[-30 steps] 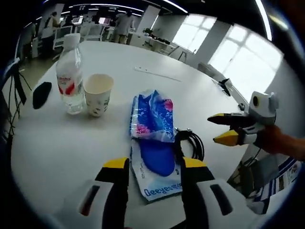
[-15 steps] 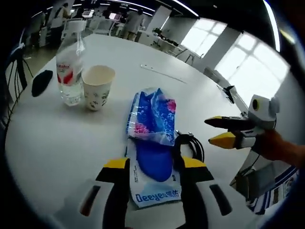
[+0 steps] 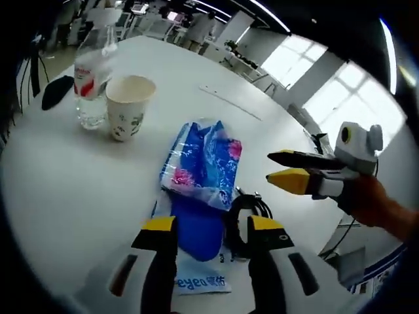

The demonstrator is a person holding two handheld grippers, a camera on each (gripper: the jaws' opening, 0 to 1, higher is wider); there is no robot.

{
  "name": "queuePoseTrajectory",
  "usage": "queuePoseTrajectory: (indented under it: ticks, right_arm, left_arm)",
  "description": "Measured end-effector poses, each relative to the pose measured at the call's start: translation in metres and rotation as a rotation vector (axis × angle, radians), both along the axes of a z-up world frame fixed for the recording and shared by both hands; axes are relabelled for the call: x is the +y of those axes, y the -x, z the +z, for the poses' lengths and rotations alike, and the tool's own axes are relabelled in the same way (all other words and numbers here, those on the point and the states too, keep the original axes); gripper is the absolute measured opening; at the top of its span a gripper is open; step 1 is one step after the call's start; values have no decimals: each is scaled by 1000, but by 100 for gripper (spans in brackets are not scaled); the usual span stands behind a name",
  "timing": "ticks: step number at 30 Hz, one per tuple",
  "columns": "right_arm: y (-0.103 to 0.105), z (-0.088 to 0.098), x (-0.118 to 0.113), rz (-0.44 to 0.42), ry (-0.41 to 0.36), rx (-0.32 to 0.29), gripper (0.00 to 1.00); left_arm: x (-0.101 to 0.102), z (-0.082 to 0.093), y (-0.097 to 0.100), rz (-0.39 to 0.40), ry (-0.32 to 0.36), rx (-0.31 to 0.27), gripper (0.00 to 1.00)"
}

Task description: Arrange the tabletop items into an orderly group along one side of the table until the central work area is clear of visible clutter.

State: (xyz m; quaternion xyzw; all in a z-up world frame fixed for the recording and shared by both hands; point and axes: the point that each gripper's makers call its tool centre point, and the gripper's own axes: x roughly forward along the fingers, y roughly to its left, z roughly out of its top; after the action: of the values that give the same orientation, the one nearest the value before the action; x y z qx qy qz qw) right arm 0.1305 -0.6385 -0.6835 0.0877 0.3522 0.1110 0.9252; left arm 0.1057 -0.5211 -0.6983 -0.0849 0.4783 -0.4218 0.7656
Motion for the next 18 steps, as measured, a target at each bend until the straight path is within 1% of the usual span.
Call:
queuePoseTrajectory:
  ticks: [3, 5, 8, 10, 14, 16, 18]
  right_arm:
    - [-10, -2, -1, -1, 2, 8, 55]
    - [-18, -6, -6, -4, 6, 20, 54]
    - [-24, -12, -9, -16, 2, 36, 54]
    - [-32, -18, -13, -20, -2, 46, 53]
    - [-36, -25, -15, -24, -4, 65, 52]
    - [-40, -27, -14, -15, -9, 79, 52]
    - [-40, -30, -12, -1, -3, 97, 51]
  left_arm:
    - [-9, -2, 1, 10, -2, 7, 41]
    - [-14, -6, -1, 16, -10, 12, 41]
    - [-17, -6, -3, 37, -14, 30, 41]
    - [-18, -9, -6, 49, -16, 39, 41]
    - [-19, -13, -10, 56, -35, 33, 41]
    - [-21, -13, -11, 65, -35, 39, 40]
    - [-19, -18, -13, 72, -53, 33, 40]
